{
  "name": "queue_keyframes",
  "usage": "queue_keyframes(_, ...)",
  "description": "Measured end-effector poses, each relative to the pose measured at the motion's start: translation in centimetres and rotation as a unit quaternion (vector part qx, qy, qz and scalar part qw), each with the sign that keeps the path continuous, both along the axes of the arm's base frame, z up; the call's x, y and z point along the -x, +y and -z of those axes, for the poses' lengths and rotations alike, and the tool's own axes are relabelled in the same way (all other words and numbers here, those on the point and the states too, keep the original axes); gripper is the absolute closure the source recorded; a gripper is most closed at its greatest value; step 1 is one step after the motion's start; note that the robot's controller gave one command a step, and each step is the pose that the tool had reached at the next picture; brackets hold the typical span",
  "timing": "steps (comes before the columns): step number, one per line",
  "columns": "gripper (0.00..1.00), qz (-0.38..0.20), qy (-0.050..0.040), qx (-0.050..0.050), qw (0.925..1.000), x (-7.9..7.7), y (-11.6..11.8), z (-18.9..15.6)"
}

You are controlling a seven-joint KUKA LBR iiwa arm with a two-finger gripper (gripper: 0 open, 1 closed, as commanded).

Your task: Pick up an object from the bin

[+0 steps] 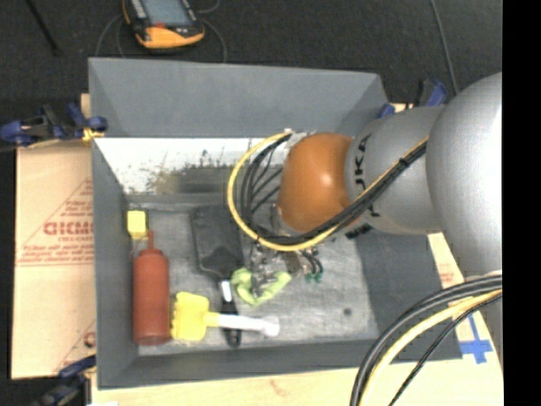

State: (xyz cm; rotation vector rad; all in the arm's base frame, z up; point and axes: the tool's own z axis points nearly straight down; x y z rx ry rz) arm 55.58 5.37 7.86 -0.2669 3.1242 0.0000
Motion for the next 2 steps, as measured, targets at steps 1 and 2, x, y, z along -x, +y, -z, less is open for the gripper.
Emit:
queue_keyframes(1,1.0,0.0,0.0,0.0,1.0,0.0,0.0,0.0)
queue_keyframes(2,1.0,-0.007,0.0007,0.0,1.0,-1.4,0.5,-13.7)
